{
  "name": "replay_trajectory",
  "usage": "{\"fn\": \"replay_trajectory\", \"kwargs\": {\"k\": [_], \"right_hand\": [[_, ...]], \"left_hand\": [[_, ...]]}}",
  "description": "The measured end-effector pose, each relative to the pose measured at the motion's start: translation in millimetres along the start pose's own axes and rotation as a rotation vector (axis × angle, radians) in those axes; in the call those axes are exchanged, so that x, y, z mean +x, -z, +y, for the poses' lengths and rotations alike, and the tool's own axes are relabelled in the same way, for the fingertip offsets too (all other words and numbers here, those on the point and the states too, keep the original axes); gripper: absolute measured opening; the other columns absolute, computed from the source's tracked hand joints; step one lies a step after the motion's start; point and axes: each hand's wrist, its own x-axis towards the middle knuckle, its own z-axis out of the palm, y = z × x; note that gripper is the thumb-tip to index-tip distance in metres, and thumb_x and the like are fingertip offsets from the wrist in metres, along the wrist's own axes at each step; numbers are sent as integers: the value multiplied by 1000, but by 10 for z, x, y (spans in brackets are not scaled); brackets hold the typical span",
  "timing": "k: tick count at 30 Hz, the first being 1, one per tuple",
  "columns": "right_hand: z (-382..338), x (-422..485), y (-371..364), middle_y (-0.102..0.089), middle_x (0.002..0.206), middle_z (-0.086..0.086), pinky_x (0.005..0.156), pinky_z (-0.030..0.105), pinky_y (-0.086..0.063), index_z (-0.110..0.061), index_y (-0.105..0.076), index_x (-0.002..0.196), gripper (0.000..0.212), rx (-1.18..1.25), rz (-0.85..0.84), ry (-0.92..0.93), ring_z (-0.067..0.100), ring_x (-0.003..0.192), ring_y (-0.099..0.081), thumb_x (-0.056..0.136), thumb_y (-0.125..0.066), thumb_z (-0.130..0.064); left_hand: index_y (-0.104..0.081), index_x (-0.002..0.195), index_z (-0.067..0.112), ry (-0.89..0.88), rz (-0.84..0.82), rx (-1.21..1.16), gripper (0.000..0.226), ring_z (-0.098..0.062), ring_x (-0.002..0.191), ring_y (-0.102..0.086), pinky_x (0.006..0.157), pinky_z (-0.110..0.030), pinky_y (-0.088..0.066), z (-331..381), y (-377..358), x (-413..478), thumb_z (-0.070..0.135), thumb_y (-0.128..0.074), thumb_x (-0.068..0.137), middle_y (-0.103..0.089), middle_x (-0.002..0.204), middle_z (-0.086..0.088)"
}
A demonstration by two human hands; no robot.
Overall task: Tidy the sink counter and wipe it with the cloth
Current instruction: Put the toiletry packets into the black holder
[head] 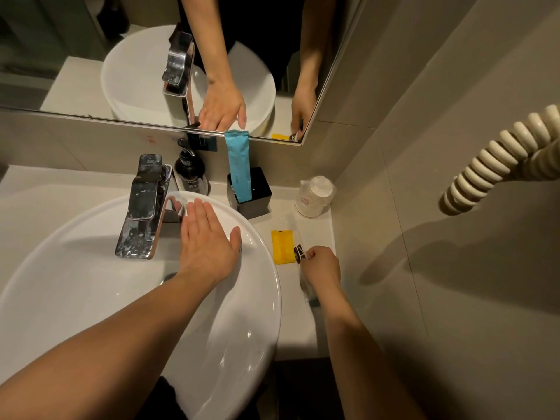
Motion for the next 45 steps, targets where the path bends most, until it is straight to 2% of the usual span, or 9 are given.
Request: {"fn": "replay_trajectory", "kwargs": {"k": [2, 7, 9, 13, 16, 19, 22, 28, 45], "right_hand": [[36, -6, 53, -58, 71, 4, 62, 29, -40, -14, -53, 64, 26, 60, 28, -4, 27, 73, -54, 85, -51, 1], [-21, -135, 279, -71, 80, 4, 74, 40, -61, -2, -56, 75, 15, 349, 73, 29, 25, 79, -68, 87, -65, -4], [-167, -212, 420, -69, 73, -4, 72, 33, -59, -1, -58, 79, 15, 439, 71, 142, 16, 73, -66, 90, -68, -6], [-692, -256, 674, -72, 83, -6, 70, 22, -57, -14, -68, 87, 6, 577, 64, 353, 5, 74, -66, 92, -70, -12], [-1092, -163, 725, -66, 76, -10, 64, 16, -49, -21, -65, 80, 16, 588, 97, 502, -3, 65, -59, 92, -70, -12], [-1412, -58, 693, -66, 82, -12, 63, 8, -46, -21, -66, 88, 12, 603, 82, 573, -12, 68, -60, 94, -69, -11], [-1558, 93, 575, -70, 90, -9, 69, 16, -53, -16, -69, 99, 6, 560, 59, 580, -2, 80, -65, 95, -68, -13], [-1524, 323, 322, -71, 95, -3, 75, 27, -57, -14, -69, 100, 5, 430, 1, 520, 10, 88, -66, 95, -68, -15], [-1483, 484, 166, -64, 86, -5, 66, 19, -49, -15, -67, 103, 13, 433, 6, 466, 6, 71, -56, 92, -73, -15]], "left_hand": [[6, 159, 2, -1, 0, 1, 85, -31, 157, 10, 127, -45, 3, -5, -7, 4, 58, -20, 101, 7, 170, -18], [4, 159, 0, -11, 19, -9, 85, -32, 157, 7, 127, -45, 3, -2, -9, -9, 56, -23, 101, 4, 169, -19], [6, 159, 1, -8, 15, -4, 85, -31, 157, 8, 127, -45, 4, -2, -4, -6, 57, -21, 101, 6, 169, -19], [7, 159, 2, -5, 13, -6, 85, -31, 157, 9, 126, -44, 5, -1, 13, -8, 58, -21, 101, 7, 170, -18], [8, 159, 2, -9, 8, -5, 85, -31, 157, 10, 126, -44, 6, 4, 23, -13, 57, -21, 101, 8, 169, -18], [10, 159, 3, -8, 6, 1, 85, -31, 157, 11, 125, -43, 7, 7, 32, -15, 58, -20, 101, 9, 169, -17], [9, 159, 2, -10, 18, -7, 85, -31, 157, 9, 126, -44, 6, 12, 37, -15, 58, -21, 101, 9, 170, -18], [11, 159, 4, 1, 15, 2, 86, -31, 157, 11, 126, -44, 6, 15, 26, -15, 60, -20, 101, 10, 170, -16], [13, 158, 4, 2, 11, 6, 86, -30, 157, 13, 125, -44, 8, 27, 49, -16, 59, -18, 101, 12, 169, -16]]}}
